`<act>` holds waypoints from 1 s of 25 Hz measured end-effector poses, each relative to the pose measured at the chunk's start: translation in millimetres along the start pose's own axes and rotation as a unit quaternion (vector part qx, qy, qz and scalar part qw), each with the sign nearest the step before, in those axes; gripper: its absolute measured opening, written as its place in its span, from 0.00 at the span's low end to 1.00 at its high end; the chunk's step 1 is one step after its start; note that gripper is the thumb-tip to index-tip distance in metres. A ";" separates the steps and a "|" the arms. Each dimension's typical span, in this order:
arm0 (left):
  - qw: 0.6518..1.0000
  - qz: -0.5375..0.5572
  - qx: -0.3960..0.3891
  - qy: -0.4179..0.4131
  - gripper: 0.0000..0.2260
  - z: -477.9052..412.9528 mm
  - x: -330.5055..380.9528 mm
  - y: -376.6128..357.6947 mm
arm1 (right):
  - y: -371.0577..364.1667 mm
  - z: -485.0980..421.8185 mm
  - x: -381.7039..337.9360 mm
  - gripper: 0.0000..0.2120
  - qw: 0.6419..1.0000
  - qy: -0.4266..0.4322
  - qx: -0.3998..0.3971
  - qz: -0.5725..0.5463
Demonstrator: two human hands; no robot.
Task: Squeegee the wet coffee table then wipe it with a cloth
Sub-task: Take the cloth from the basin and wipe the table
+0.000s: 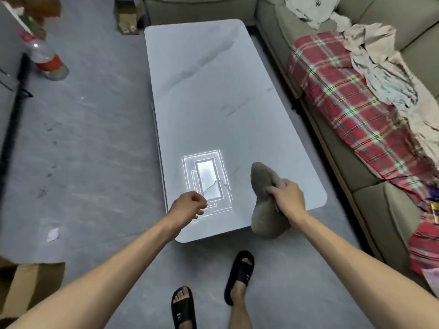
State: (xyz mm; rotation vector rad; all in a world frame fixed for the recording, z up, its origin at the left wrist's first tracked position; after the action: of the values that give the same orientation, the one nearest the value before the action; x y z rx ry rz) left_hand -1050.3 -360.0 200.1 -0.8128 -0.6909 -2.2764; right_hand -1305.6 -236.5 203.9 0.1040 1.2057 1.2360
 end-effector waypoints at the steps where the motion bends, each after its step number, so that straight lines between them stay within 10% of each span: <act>1: 1.000 -0.006 0.018 0.002 0.02 -17.8 2.1 -5.8 | 10.7 -32.2 -0.7 0.08 0.994 0.037 0.054 0.083; 8: 0.983 -0.062 0.160 0.065 0.05 -149.5 -50.5 -44.1 | -52.7 -211.9 76.2 0.12 0.940 0.172 -0.013 0.295; 18: 0.953 -0.042 0.287 0.090 0.14 -243.8 -165.4 -2.7 | -175.7 -265.8 133.3 0.36 0.989 0.120 0.047 0.069; 25: 0.965 0.025 0.253 0.064 0.11 -239.6 -183.2 25.4 | -275.2 -229.8 56.4 0.25 0.938 0.266 -0.023 0.220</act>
State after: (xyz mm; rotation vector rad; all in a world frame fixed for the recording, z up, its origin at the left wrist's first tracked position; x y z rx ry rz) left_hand -1007.4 -462.5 -81.5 -0.4270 -1.1121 -1.9523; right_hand -1303.1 -424.2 -106.7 0.0010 1.6783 1.7546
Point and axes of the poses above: each hand's wrist, its own z-axis away from the middle knuckle, its own y-axis out of the back of the hand, x = y × z, the point moved 3 cm from there along -z, towards the middle knuckle, and after that the axes turned 1 degree about y, right-handed, at the moved point
